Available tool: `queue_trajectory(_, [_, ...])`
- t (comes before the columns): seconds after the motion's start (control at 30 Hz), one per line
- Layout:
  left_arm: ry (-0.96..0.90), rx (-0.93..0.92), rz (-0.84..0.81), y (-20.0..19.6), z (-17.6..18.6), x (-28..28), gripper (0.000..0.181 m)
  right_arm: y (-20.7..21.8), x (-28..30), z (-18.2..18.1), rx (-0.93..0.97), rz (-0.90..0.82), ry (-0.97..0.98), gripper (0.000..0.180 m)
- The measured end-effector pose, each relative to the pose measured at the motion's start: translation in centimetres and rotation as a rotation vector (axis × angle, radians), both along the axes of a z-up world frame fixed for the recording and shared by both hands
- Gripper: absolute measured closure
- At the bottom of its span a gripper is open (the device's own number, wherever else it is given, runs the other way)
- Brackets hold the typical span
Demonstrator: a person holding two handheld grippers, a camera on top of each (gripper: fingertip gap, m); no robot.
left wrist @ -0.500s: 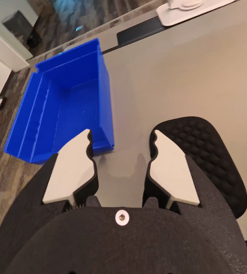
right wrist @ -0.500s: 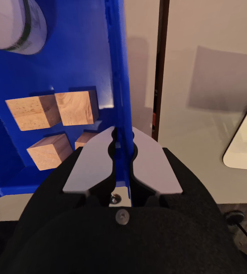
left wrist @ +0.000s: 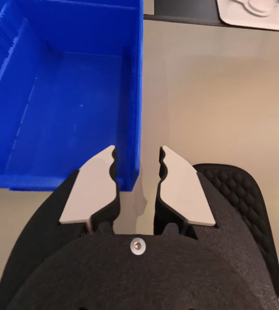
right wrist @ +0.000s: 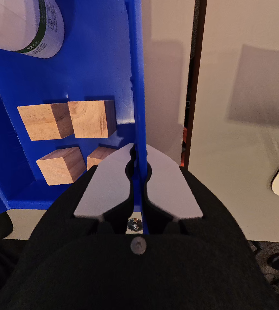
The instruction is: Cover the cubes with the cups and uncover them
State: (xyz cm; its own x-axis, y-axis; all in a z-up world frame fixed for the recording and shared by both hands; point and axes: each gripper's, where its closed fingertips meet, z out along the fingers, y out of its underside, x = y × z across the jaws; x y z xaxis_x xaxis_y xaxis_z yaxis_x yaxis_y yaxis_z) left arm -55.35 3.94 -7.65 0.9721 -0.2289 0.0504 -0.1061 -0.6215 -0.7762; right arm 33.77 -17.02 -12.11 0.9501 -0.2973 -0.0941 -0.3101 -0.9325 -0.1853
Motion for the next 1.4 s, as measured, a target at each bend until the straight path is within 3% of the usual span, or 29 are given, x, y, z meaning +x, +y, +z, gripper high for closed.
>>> queue_trajectory(0.17, [-0.009, -0.028, -0.005, 1.4, -1.4, 0.2, 0.169, 0.0, -0.1, 0.0, 0.012, -0.009, -0.002, 0.174])
queue_trajectory(0.3, [0.114, -0.031, -0.040, 2.3, -1.4, 0.9, 0.173, 0.0, -0.1, 0.0, 0.013, -0.010, 0.001, 0.174])
queue_trajectory(0.73, [0.197, -0.066, -0.171, 4.7, -1.7, 11.4, 0.166, 0.0, -0.3, -0.1, 0.046, -0.019, 0.014, 0.174])
queue_trajectory(1.4, [0.211, -0.063, -0.489, -3.0, -2.1, 28.8, 0.156, 0.9, -0.5, -0.3, -0.033, -0.042, 0.053, 0.168])
